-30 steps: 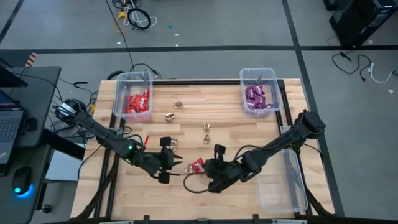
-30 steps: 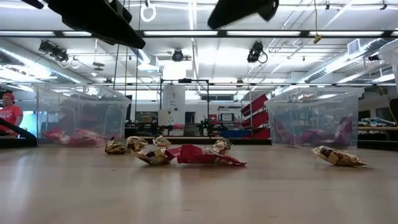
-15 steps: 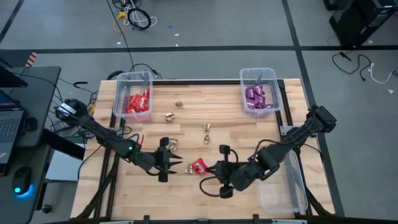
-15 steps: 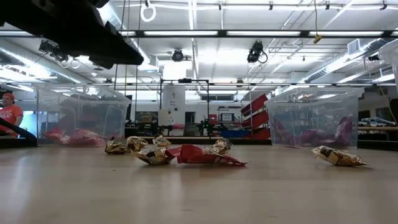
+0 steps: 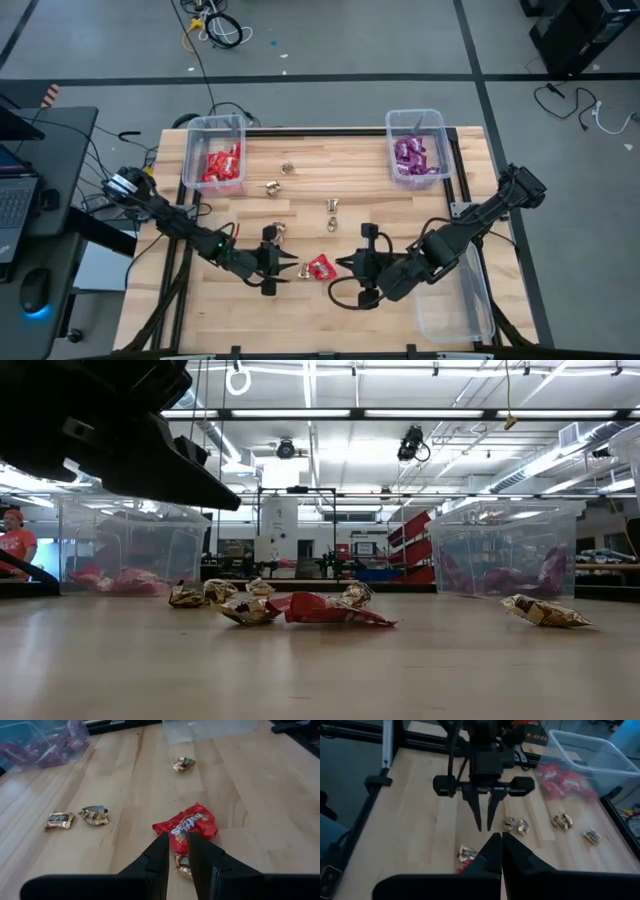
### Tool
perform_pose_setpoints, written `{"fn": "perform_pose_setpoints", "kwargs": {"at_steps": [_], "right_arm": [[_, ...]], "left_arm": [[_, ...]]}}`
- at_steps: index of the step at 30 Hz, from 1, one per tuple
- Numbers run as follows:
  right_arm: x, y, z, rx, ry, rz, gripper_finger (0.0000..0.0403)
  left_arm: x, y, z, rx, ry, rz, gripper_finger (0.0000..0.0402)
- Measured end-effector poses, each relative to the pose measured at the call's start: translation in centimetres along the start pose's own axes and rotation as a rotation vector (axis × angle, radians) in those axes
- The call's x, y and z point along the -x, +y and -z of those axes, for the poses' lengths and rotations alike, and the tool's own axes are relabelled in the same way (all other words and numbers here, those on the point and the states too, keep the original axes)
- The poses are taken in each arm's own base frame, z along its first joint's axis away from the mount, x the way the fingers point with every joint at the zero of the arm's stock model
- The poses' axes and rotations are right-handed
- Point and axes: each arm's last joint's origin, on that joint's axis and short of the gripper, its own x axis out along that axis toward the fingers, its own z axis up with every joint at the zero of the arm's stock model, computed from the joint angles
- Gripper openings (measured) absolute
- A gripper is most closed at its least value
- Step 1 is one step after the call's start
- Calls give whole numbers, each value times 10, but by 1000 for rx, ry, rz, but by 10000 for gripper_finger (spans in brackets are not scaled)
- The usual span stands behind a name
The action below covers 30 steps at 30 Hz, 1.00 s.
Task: Sort candy
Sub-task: Put the red candy into the top left transparent bin
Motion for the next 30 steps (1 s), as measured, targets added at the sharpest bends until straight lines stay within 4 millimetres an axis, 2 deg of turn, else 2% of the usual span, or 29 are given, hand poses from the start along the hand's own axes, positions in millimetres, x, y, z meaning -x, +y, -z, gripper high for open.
{"fn": "perform_pose_setpoints", "kwargs": {"at_steps": [9,16,20,25,30], "right_arm": [[18,-8,27,-13,145,235,0],[26,-8,52,-86,86,196,0],[18,-7,74,-172,3,117,0],[-3,-5,99,-248,-82,-4,0],[-19,-5,116,-290,-108,-27,0]], "left_arm": [[-1,-1,-1,85,-13,29,72],[-11,-7,-5,70,-28,39,72],[-21,-11,-5,55,-19,34,72],[-27,-9,2,75,8,14,72],[-37,-8,12,144,49,30,72]]}}
